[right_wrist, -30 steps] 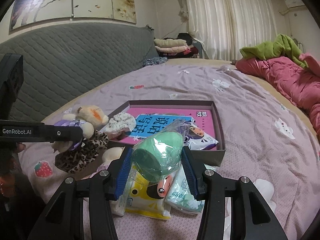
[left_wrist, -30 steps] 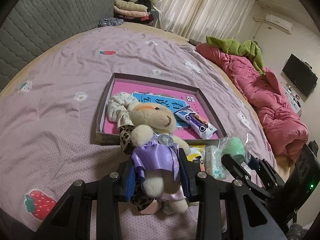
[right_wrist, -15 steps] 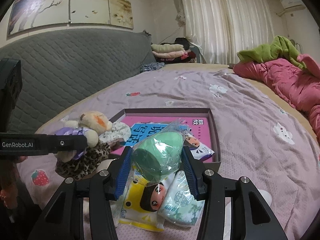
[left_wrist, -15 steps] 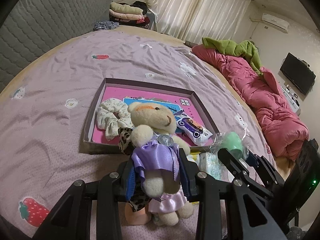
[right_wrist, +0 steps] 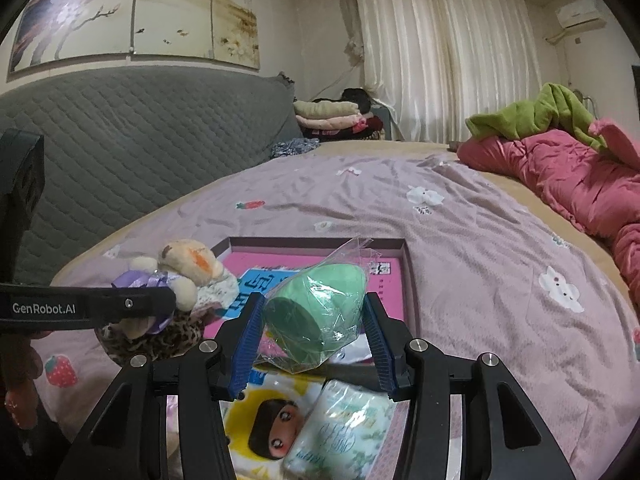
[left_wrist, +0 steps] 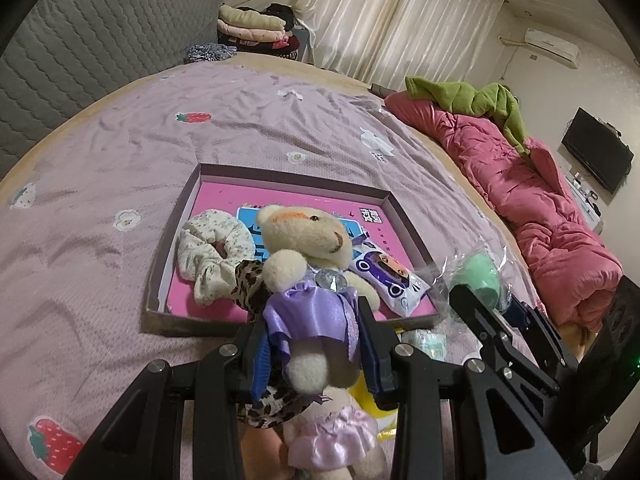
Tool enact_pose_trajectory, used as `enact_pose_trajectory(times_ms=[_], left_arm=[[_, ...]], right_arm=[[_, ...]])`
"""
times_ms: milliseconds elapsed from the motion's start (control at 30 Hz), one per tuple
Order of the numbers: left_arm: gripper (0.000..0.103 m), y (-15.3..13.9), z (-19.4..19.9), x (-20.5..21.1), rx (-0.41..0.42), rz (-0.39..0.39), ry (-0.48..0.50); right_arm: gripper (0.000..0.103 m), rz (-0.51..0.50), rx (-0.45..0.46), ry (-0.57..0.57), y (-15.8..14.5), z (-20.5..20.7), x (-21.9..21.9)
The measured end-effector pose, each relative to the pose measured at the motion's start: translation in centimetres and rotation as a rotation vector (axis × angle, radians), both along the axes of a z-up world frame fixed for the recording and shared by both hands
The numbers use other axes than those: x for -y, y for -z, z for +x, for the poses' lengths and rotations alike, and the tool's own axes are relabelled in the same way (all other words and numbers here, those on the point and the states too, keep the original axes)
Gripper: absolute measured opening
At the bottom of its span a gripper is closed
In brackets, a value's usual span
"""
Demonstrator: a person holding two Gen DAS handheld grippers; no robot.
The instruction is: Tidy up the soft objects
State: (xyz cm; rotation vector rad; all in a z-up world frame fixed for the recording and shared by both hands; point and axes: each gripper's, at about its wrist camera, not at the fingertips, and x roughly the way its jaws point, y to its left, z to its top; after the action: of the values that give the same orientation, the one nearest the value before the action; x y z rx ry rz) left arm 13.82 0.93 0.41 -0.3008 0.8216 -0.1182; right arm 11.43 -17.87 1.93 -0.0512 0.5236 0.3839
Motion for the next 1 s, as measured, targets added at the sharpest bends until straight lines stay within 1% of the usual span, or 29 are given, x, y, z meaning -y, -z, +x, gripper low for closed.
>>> enact_pose_trajectory(times_ms=[300,400,567,633,833,1000], left_arm=[[0.037,0.1,1.6,0.5,0.011,0.0,0.007],[0.037,0.1,2.1,0.7,0.007,-0.007,0.008],[0.037,0.5,3.2,0.9,-0.005,0.006,0.001],[0.037,0.8,3.6,0.8,-0.01,-0.004,-0.004],[0.037,1.6,4.7,1.0,-0.024,0.003,-0.006],[0.037,2.4,5.4,0.9,-0.043,0.01,-0.011]], right_arm=[[0.051,0.001,0.011,0.008,0.1,1.3,0.2],[0.051,0.0,0.013,0.008,0.2,1.5,0.3],[0.051,-0.013,0.006,0.007,0.6,2.2,0.2],[0.051,-0.022,0.0,0.009,0.8,2.6,0.3],[0.051,-0.047,-0.026,0.03,1.6,3.8,0.8],[0.051,-0.063,-0.08,0.044,2.8,4.9,1.1]])
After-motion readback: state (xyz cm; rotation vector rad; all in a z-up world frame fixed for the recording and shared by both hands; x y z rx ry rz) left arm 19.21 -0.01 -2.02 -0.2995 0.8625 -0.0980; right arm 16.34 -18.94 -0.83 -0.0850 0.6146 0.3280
